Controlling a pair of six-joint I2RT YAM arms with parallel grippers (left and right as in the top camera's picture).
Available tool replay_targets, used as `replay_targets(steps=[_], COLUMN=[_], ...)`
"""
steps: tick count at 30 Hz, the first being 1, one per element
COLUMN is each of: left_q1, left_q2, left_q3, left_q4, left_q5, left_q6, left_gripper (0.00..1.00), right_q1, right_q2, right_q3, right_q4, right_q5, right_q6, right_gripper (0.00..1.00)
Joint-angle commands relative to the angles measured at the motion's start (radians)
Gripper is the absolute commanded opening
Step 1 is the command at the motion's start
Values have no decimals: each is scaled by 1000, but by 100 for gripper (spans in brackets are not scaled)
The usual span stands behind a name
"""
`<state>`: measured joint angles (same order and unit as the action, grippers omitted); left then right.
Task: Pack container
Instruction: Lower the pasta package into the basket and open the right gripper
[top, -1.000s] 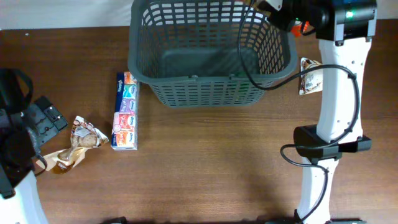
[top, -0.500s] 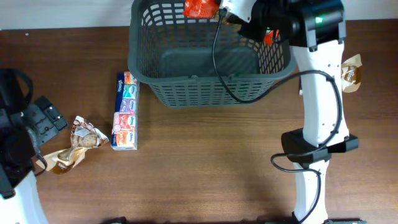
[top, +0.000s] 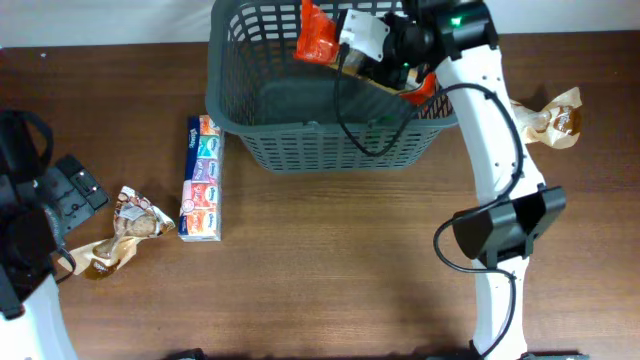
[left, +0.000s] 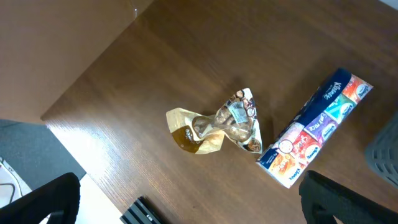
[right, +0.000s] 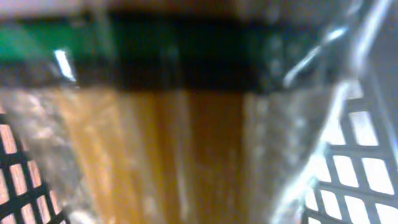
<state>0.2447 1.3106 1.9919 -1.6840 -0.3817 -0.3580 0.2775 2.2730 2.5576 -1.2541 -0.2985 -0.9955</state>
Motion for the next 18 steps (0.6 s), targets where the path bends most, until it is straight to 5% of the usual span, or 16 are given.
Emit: replay_targets(steps=[1,13,18], left_q1=[7,7,7], left_q2=[-8,-8,-8], left_q3=[5,5,5], left_q4=[0,0,0], left_q5=[0,0,0], left_q6=[15,15,15], left_gripper=[99,99,99], right_q1=[-3,-3,-3], right_q2=[-39,-39,-39], right_q3=[-29,-186,-203], right_q4=[48,85,84], right_q5=[-9,-4,-4], right_q6=[1,2,9], right_gripper=[4,5,42])
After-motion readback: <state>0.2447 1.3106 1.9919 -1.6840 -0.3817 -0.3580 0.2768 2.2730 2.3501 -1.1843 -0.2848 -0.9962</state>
